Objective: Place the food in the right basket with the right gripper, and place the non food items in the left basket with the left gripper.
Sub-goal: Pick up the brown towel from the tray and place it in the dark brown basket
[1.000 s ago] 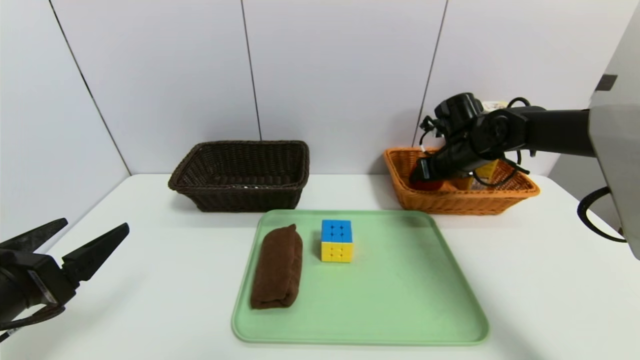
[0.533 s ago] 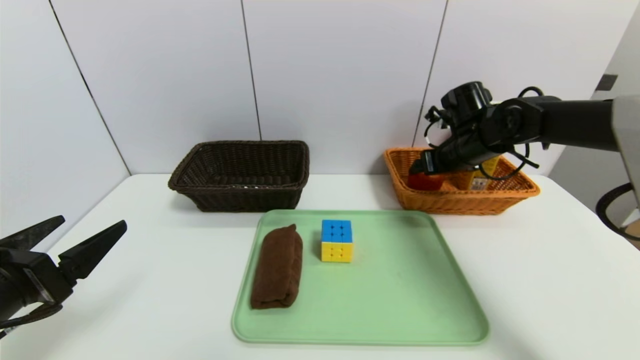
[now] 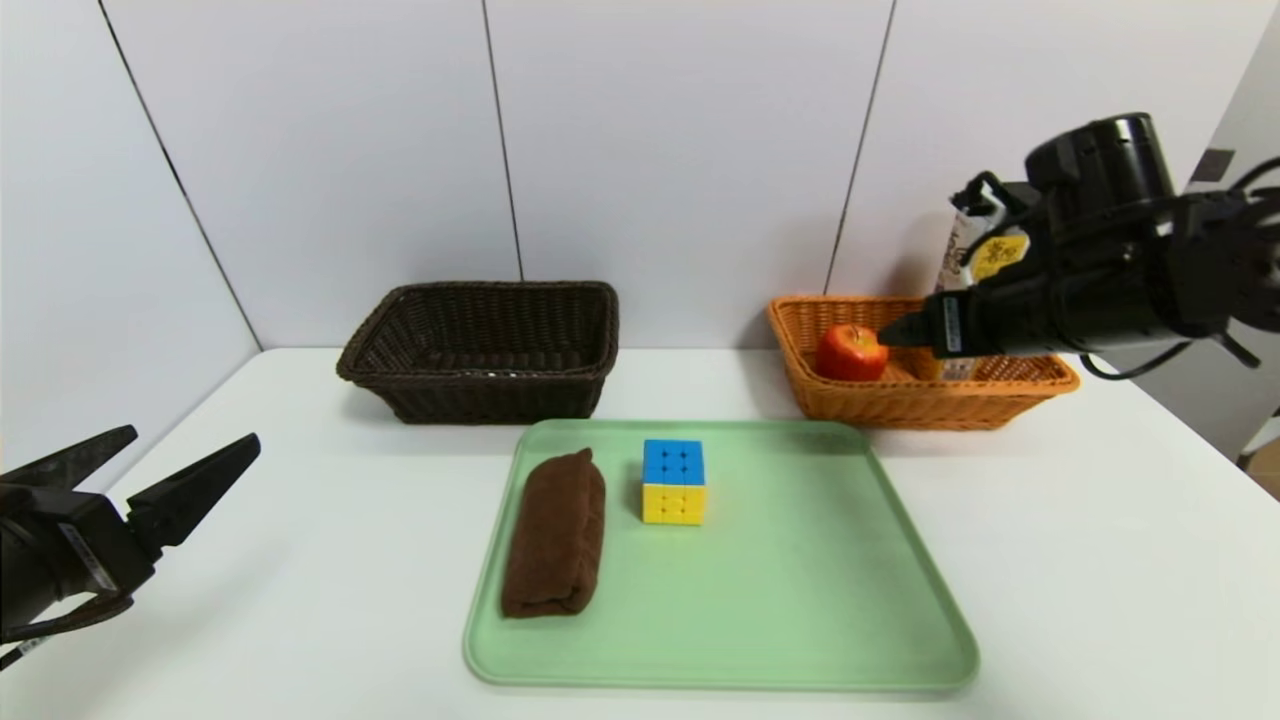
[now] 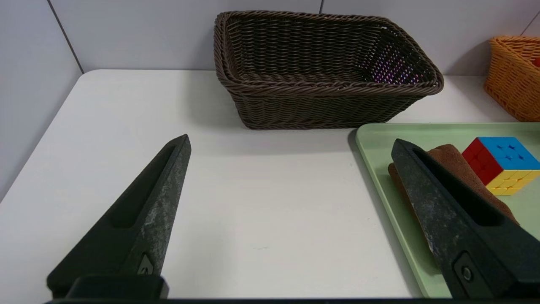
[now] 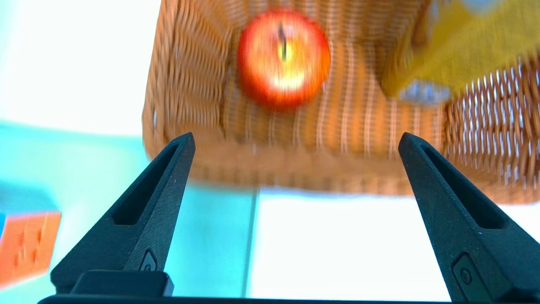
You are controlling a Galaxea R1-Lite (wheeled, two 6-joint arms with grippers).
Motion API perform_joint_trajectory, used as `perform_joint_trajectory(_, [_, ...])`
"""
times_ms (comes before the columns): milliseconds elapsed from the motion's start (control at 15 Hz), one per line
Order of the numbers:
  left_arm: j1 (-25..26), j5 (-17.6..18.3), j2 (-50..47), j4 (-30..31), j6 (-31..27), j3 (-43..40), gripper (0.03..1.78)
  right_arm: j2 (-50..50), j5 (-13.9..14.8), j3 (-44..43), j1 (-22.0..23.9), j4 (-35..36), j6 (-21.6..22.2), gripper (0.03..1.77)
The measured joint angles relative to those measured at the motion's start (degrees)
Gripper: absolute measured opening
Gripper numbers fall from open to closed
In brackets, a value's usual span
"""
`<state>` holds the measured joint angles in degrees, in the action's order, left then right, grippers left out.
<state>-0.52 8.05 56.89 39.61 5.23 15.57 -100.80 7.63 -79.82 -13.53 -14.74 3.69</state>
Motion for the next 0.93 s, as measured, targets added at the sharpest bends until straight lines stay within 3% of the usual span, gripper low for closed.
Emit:
perform_joint_trajectory(200, [-0.77,0.09,1.23,-0.02,-0.06,0.57,1.69,12.87,0.11,22.14,0.69,16.42,-2.9,1.68])
perform_joint_trajectory(467, [-9.18,-2.04,3.72,-2.86,-0.22,5.66,1.69,29.48,0.16,42.59,2.57,32.99,-6.44,1.69])
perform_joint_trajectory(600, [-14.14,-4.69,5.51,-10.53,-0.11,14.01,1.69,34.88,0.16,47.42,3.08,34.79,-7.16,1.69])
perform_joint_trajectory(933, [-24.27,-8.45,14.21,-43.72,4.58,42.25,1.69,40.33,0.2,52.02,3.34,34.88,-9.34,1.69])
